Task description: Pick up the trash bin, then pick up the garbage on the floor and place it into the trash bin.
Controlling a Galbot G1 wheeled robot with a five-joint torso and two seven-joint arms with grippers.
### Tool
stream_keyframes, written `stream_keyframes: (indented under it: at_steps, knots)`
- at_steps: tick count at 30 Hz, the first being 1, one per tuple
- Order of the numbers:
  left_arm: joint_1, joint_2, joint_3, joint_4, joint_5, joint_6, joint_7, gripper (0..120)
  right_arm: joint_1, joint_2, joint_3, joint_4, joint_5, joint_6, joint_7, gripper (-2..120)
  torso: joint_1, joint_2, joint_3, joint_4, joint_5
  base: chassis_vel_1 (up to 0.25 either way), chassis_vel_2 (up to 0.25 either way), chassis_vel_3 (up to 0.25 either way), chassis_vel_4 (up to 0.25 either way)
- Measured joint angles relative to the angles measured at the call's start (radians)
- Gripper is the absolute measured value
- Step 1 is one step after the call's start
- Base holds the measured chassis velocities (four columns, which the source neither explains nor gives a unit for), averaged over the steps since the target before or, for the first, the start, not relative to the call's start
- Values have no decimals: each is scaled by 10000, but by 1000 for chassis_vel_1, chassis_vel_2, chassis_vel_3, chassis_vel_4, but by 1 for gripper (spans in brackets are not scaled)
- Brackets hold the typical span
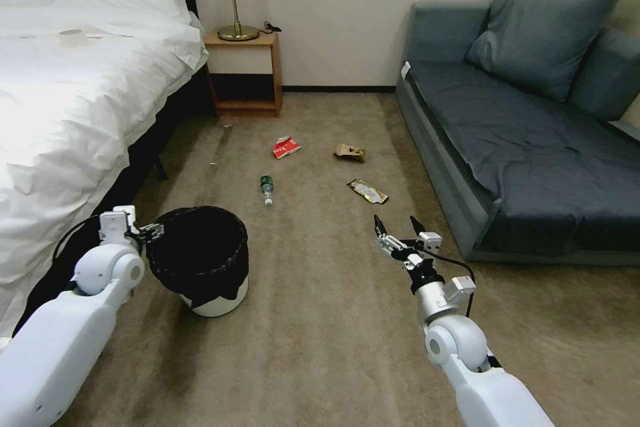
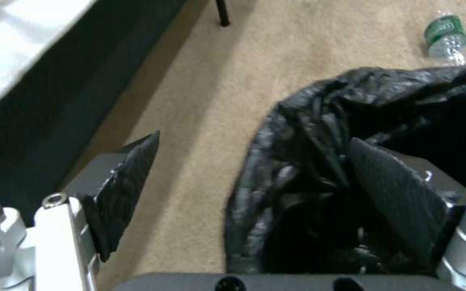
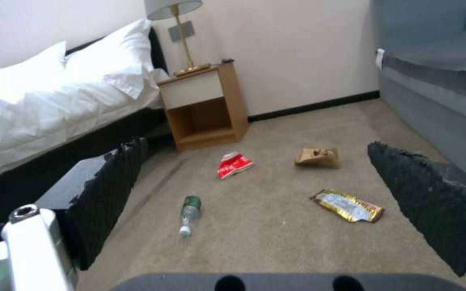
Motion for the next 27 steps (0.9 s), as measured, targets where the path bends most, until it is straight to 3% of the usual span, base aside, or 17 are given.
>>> stream_keyframes:
  at_steps: [6, 19, 27]
  knots:
    - [-420, -341, 502, 579, 312, 7, 216, 91, -47, 48, 93, 64, -26, 16, -11, 100, 0, 0, 0, 2, 1, 0, 0, 0, 0]
    - [-670, -770, 759, 1722, 1119, -27, 505, 91, -49, 82, 212, 14, -22, 20, -4, 100, 0, 0, -1, 3, 1, 0, 0, 0, 0]
    - [-1046, -1278, 956, 2592, 1574, -208, 620, 91, -154, 127, 319, 59, -1, 38, -2, 100, -1, 1, -2, 4, 10, 0, 0, 0, 0]
